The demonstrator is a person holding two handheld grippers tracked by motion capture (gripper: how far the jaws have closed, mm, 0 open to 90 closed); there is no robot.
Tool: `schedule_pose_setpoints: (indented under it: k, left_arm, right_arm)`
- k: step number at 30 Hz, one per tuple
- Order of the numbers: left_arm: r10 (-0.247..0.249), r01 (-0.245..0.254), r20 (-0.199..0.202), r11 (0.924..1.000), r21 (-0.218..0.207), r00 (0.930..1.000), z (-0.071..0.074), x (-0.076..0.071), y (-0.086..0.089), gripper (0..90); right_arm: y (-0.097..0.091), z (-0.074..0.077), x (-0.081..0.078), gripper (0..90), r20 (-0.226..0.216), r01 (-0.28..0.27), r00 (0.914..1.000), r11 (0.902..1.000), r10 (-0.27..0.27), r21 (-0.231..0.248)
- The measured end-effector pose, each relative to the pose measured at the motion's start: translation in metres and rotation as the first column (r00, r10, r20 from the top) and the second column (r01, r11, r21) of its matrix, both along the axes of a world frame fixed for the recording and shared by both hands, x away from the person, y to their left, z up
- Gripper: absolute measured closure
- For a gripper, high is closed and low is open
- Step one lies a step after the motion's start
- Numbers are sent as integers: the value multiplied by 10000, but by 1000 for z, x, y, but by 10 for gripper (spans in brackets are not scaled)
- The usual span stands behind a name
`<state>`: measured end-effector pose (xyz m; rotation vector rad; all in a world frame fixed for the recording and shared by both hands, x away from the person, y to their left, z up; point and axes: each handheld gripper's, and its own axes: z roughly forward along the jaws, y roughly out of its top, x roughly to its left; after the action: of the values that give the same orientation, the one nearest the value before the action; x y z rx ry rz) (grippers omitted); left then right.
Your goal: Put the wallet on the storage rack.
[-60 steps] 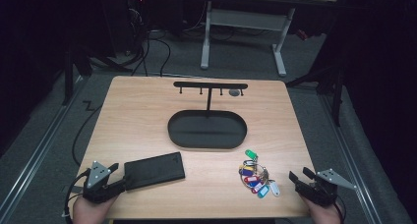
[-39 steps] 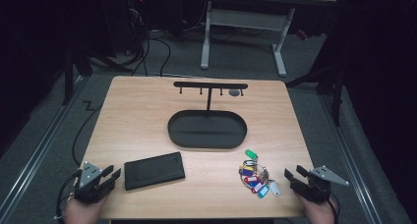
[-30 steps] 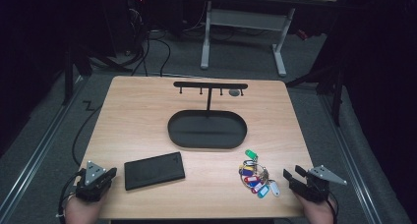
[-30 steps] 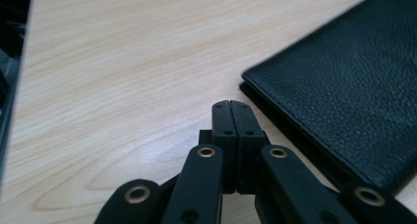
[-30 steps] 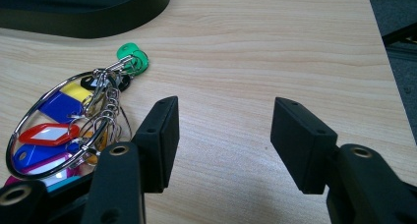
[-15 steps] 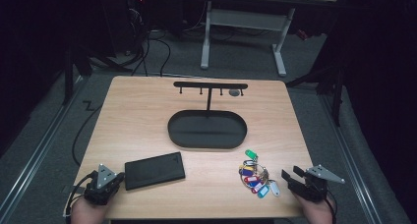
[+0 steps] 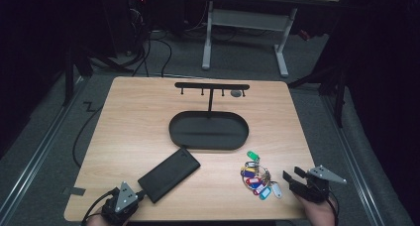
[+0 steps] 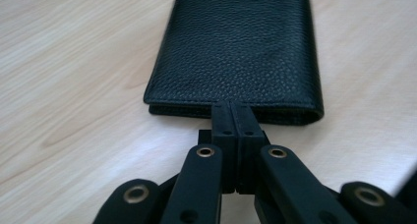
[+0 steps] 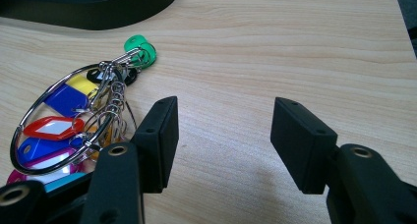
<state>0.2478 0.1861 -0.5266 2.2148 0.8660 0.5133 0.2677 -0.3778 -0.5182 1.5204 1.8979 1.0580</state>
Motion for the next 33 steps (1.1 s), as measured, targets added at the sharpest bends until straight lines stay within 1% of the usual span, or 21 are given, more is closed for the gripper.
schedule_pose_setpoints:
  k: [2,5,8,9,10,11,12,13,16,17,18,19,20,23,25,27,29,30,31,32,33]
  left_arm:
    - [-236,235,-54,9997,-46,9997,0,-3,-3,892]
    - [-325,324,-17,9994,-77,9995,0,-5,-4,874]
    - [-217,217,1,9997,-105,9998,1,-6,-2,855]
    - [-77,78,80,9998,-177,9999,2,-6,1,837]
    - [-77,78,80,9998,-177,9999,2,-6,1,831]
    - [69,-62,241,9996,-269,9997,4,-5,4,822]
    - [69,-62,241,9996,-269,9997,4,-5,4,808]
    - [247,-232,450,9991,-341,9987,7,-5,7,778]
    - [457,-412,703,9970,-650,9965,11,-3,9,665]
    - [470,-429,685,9973,-603,9965,13,0,8,621]
    - [460,-433,560,9979,-478,9974,14,4,6,585]
    - [460,-433,560,9979,-478,9974,14,4,6,568]
    - [407,-399,361,9990,-223,9985,17,9,0,554]
    - [-75,70,676,9999,80,9977,24,15,-14,509]
    - [-353,351,812,9994,39,9961,32,24,-23,500]
    - [-454,460,593,9989,-79,9972,36,36,-34,510]
    - [-597,616,735,9978,-234,9955,33,39,-44,509]
    - [-597,616,735,9978,-234,9955,33,39,-44,506]
    - [-791,821,843,9961,-337,9933,22,36,-51,507]
    - [-1047,1057,582,9943,-145,9928,17,34,-55,513]
    - [-1294,1291,466,9916,95,9905,13,32,-57,502]
  right_arm:
    - [0,0,0,444,-1,-5,10000,10000,5,-2]
    - [0,0,0,443,31,-2,10000,10000,2,-39]
    - [-1,1,0,443,34,13,10000,10000,-12,-29]
    - [-1,1,-1,443,42,16,10000,10000,-16,-9]
    - [-2,1,-1,443,45,22,10000,10000,-22,-2]
    - [-2,1,-1,443,42,30,10000,10000,-30,-3]
    - [-2,1,-1,443,48,17,10000,10000,-17,-23]
    - [-1,1,-2,443,37,11,10000,10000,-11,-22]
    - [-1,1,-2,443,75,17,10000,10000,-17,-38]
    - [-1,1,-3,443,70,41,10000,10000,-41,-26]
    - [-1,1,-3,443,48,64,10000,10000,-64,-3]
    - [-1,1,-3,442,54,66,10000,10000,-66,-21]
    - [0,1,-4,442,44,95,9999,10000,-95,-8]
    - [-1,2,-5,442,74,181,9998,9998,-181,60]
    - [-1,0,-6,442,47,165,9999,9999,-165,27]
    - [-1,-1,-5,442,-36,107,9999,9999,-107,1]
    - [0,-2,-5,442,-23,52,10000,10000,-52,-70]
    - [0,-2,-5,442,-23,52,10000,10000,-52,-70]
    - [2,-3,-6,442,-16,27,10000,9999,-28,-125]
    - [2,-3,-6,442,-10,16,10000,9999,-16,-135]
    - [2,-4,-7,441,14,-25,10000,9998,26,-196]
